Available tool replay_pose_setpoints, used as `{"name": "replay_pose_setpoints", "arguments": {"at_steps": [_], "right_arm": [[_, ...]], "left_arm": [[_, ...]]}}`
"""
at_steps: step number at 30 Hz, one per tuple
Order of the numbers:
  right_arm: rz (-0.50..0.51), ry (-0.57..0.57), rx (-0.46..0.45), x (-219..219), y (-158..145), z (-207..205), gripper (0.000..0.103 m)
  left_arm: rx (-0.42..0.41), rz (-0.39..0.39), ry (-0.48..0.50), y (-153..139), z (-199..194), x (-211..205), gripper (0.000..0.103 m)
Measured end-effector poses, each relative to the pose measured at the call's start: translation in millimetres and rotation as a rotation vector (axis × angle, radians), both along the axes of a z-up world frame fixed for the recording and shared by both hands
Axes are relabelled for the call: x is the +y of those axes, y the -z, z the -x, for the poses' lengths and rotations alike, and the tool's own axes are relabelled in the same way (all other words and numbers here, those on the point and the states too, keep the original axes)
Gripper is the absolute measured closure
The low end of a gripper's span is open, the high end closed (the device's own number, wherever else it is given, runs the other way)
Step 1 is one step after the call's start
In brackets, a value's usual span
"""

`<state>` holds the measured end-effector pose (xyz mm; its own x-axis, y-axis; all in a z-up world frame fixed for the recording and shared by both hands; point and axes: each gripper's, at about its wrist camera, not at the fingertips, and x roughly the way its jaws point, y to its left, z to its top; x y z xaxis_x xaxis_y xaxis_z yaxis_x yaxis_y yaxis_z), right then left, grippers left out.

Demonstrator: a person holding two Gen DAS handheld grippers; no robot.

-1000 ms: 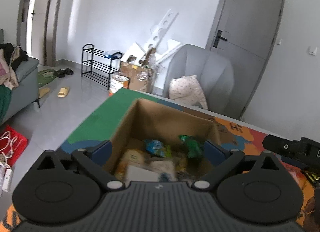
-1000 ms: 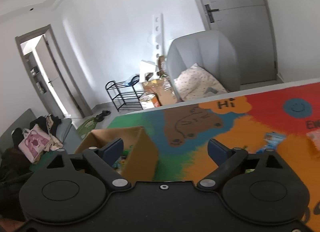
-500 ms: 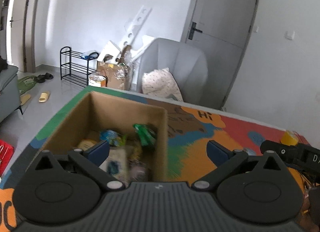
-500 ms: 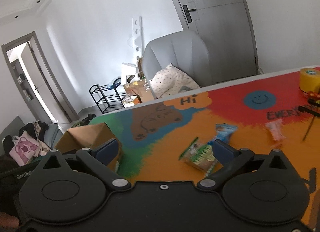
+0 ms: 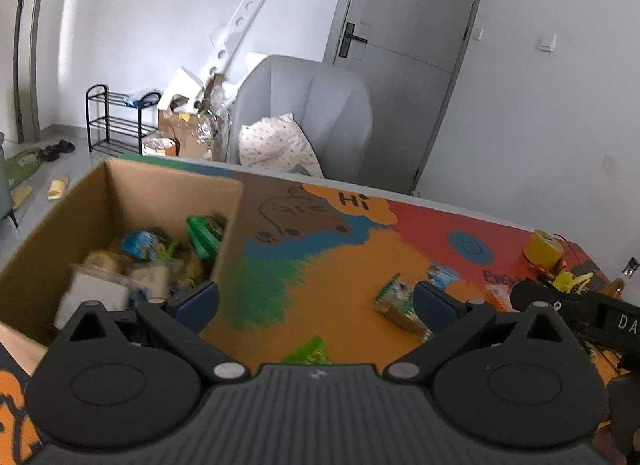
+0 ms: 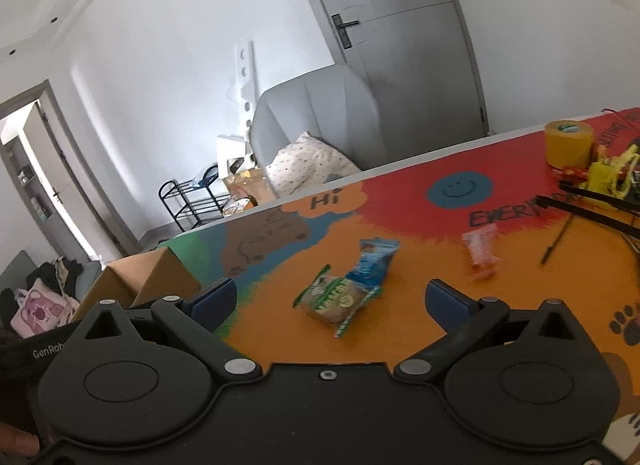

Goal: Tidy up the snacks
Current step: 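Move both grippers back over the remaining snacks on the table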

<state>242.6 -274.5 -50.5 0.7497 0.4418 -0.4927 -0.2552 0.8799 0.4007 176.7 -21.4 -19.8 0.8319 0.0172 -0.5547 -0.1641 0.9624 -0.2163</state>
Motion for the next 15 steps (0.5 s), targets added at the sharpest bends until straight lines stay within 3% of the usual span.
{"name": "replay_pose_setpoints", "arguments": {"at_steps": [15], "right_arm": [[-0.001, 0.028, 0.026, -33, 23, 0, 0.009]], "left_arm": [[0.034, -0.015, 0.001, 19, -2, -39, 0.003]]}}
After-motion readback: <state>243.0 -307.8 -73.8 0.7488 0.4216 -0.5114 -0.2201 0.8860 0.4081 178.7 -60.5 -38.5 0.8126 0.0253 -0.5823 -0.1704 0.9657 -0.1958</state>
